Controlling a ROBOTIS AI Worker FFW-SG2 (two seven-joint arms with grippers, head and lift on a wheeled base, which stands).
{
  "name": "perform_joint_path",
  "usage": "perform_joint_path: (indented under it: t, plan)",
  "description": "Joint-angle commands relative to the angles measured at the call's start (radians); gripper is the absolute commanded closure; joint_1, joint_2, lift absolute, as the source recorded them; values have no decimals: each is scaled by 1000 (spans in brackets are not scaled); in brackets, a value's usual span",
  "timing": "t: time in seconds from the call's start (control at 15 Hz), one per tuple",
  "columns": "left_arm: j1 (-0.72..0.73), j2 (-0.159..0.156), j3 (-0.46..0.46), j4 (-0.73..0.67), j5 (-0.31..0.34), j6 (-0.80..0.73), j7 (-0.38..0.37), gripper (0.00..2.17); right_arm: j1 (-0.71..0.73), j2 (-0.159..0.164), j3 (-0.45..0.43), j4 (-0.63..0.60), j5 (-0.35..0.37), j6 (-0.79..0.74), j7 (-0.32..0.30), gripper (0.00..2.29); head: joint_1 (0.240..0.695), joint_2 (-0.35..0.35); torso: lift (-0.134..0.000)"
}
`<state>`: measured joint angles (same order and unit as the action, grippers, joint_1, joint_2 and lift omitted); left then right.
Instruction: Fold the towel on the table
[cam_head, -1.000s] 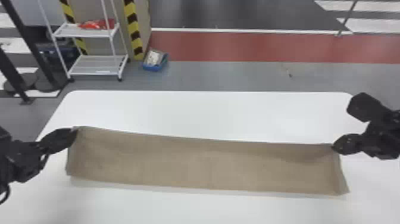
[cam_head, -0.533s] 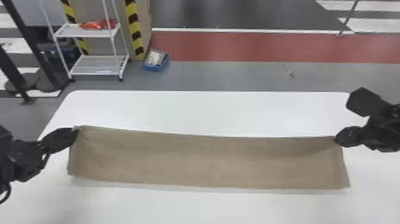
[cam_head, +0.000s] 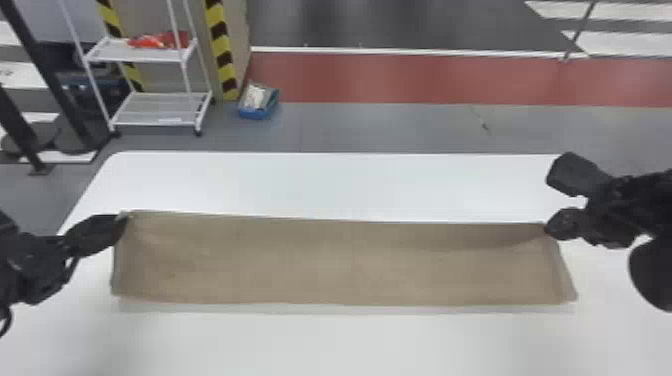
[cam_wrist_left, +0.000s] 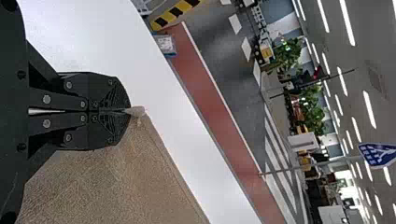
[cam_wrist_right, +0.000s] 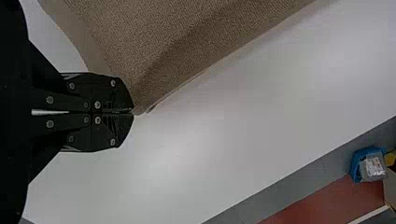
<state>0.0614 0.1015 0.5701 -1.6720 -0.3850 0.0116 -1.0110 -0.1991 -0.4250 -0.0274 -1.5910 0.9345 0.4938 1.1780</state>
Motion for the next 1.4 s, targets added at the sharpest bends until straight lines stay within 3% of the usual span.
perform_joint_path:
  t: [0.0,0.2,0.47,0.67,1.13,1.2,1.27,1.33]
  plan:
    - [0,1,2,3,0,0,0,1912,-3,17,9,6,-3,33,-32,63,695,-22,-124]
    - [0,0,1,9,-6,0,0,1912,7,25,-25,-9,-26,49,-66,9,695,-18,-124]
    - [-2,0,-1,12,-14,-3,2,1912,87,25,-101,-141,-80,91,-69,39,695,-26,-124]
    - [-9,1,-9,23,-26,-3,3,1912,127,25,-111,-182,-51,214,-69,39,695,-36,-124]
    - [-21,10,-39,35,-48,-3,40,1875,210,43,-149,-254,-71,217,-69,39,695,-65,-124]
    - [-21,6,-39,37,-38,-3,74,1322,213,45,-154,-253,-71,217,-69,39,695,-64,-124]
    - [-20,4,-39,38,-22,-3,100,265,218,46,-155,-253,-72,217,-69,39,695,-61,-124]
    - [-21,6,-42,41,-17,-3,114,-2,222,46,-155,-251,-72,217,-69,39,695,-58,-124]
